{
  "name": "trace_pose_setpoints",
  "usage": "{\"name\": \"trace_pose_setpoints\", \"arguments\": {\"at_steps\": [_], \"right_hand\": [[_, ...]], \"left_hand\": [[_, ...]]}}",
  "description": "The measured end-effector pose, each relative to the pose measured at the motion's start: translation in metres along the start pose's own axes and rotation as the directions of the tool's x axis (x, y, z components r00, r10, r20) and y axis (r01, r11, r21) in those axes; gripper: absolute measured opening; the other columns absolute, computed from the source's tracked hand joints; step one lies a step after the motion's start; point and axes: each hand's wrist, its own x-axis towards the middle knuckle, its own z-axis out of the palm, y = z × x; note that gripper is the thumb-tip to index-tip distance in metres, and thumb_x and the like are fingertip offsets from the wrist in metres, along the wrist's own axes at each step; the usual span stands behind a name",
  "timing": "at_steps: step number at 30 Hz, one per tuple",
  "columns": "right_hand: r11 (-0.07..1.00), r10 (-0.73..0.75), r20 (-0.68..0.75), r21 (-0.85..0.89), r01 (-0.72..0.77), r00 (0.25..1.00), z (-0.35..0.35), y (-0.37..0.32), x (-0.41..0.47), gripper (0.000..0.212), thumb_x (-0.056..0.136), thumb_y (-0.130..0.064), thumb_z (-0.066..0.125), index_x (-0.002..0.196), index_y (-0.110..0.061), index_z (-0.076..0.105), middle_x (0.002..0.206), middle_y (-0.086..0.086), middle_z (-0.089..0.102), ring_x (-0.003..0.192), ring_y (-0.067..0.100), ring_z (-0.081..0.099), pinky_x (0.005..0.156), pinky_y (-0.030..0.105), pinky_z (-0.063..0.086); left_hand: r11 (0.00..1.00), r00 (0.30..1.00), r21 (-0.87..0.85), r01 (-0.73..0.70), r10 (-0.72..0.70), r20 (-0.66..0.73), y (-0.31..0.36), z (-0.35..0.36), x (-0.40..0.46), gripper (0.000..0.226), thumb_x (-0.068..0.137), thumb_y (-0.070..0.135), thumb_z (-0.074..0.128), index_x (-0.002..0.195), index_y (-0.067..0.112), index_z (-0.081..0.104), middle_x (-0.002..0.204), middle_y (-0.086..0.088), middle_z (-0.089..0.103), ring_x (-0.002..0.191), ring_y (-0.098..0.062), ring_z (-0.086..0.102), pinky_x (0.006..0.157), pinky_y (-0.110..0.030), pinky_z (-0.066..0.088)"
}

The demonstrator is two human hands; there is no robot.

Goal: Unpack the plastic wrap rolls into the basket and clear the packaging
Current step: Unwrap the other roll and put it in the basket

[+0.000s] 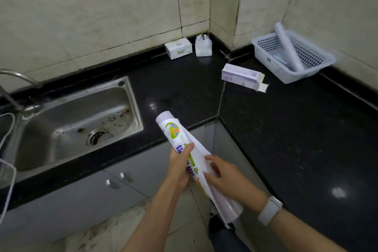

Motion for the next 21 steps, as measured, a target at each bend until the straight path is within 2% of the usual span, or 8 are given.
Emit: {"name": "trace_pose_setpoints", "arguments": {"at_steps": [3,6,9,13,16,17,18,21], "right_hand": [[0.999,0.032,0.039,0.037,-0.033,0.999,-0.024,0.006,0.050,0.057,0.083,-0.029,0.058,0.134,-0.019,0.034,0.131,0.006,0.053,0.116,0.022,0.053,0.099,0.035,0.044],[0.974,0.033,0.025,0.225,-0.037,0.999,-0.065,0.013,0.102,0.046,0.079,-0.031,0.063,0.118,-0.033,0.039,0.121,-0.003,0.055,0.104,0.010,0.054,0.090,0.027,0.046],[0.927,0.125,-0.024,0.359,-0.108,0.992,-0.114,0.027,0.143,0.049,0.076,-0.033,0.065,0.115,-0.041,0.037,0.106,-0.017,0.049,0.097,0.004,0.052,0.078,0.020,0.044],[0.905,0.202,-0.159,0.407,-0.122,0.966,-0.169,0.062,0.183,0.036,0.084,-0.022,0.057,0.115,-0.034,0.043,0.106,-0.012,0.051,0.089,-0.002,0.052,0.067,0.010,0.038],[0.878,0.292,-0.274,0.457,-0.143,0.917,-0.193,0.090,0.197,0.036,0.086,-0.017,0.056,0.121,-0.022,0.047,0.108,-0.005,0.055,0.087,0.000,0.052,0.068,0.011,0.039],[0.868,0.318,-0.303,0.475,-0.147,0.899,-0.199,0.098,0.201,0.037,0.086,-0.017,0.055,0.122,-0.021,0.047,0.110,-0.005,0.056,0.088,0.000,0.052,0.069,0.012,0.040],[0.861,0.338,-0.327,0.485,-0.150,0.882,-0.205,0.105,0.204,0.038,0.087,-0.018,0.056,0.124,-0.019,0.047,0.110,-0.005,0.055,0.088,-0.001,0.052,0.069,0.011,0.039],[0.876,0.378,-0.430,0.453,-0.166,0.820,-0.226,0.127,0.209,0.043,0.085,-0.022,0.058,0.126,-0.017,0.046,0.105,-0.007,0.053,0.086,-0.003,0.051,0.071,0.010,0.038]], "left_hand": [[0.991,0.997,0.109,-0.073,0.071,0.021,0.017,0.036,0.049,0.042,0.081,0.007,0.065,0.115,0.014,0.043,0.093,-0.006,0.063,0.077,-0.018,0.064,0.051,-0.026,0.054],[0.964,0.987,0.225,-0.142,0.121,0.107,0.043,0.080,0.102,0.049,0.079,0.008,0.068,0.121,0.012,0.042,0.106,-0.009,0.062,0.088,-0.021,0.064,0.066,-0.031,0.055],[0.944,0.973,0.304,-0.126,0.058,0.222,0.069,0.126,0.152,0.053,0.078,0.018,0.071,0.123,0.018,0.041,0.109,-0.006,0.062,0.092,-0.018,0.065,0.066,-0.028,0.056],[0.880,0.948,0.437,-0.185,0.044,0.314,0.082,0.179,0.208,0.051,0.079,0.025,0.070,0.120,0.022,0.040,0.102,0.006,0.062,0.087,-0.008,0.066,0.057,-0.017,0.054],[0.804,0.945,0.547,-0.235,0.057,0.321,0.079,0.207,0.240,0.046,0.082,0.021,0.067,0.120,0.018,0.042,0.102,0.003,0.063,0.086,-0.011,0.065,0.063,-0.022,0.054],[0.743,0.946,0.613,-0.268,0.081,0.314,0.076,0.214,0.251,0.045,0.083,0.020,0.065,0.121,0.015,0.042,0.105,-0.001,0.064,0.087,-0.014,0.065,0.067,-0.026,0.054],[0.634,0.940,0.704,-0.320,0.117,0.321,0.074,0.219,0.261,0.046,0.084,0.020,0.063,0.123,0.015,0.040,0.109,-0.005,0.064,0.088,-0.018,0.063,0.071,-0.030,0.051],[0.130,0.880,0.871,-0.475,0.087,0.467,0.062,0.228,0.285,0.059,0.086,0.029,0.058,0.136,0.018,0.029,0.123,-0.010,0.056,0.102,-0.029,0.057,0.081,-0.036,0.048]]}}
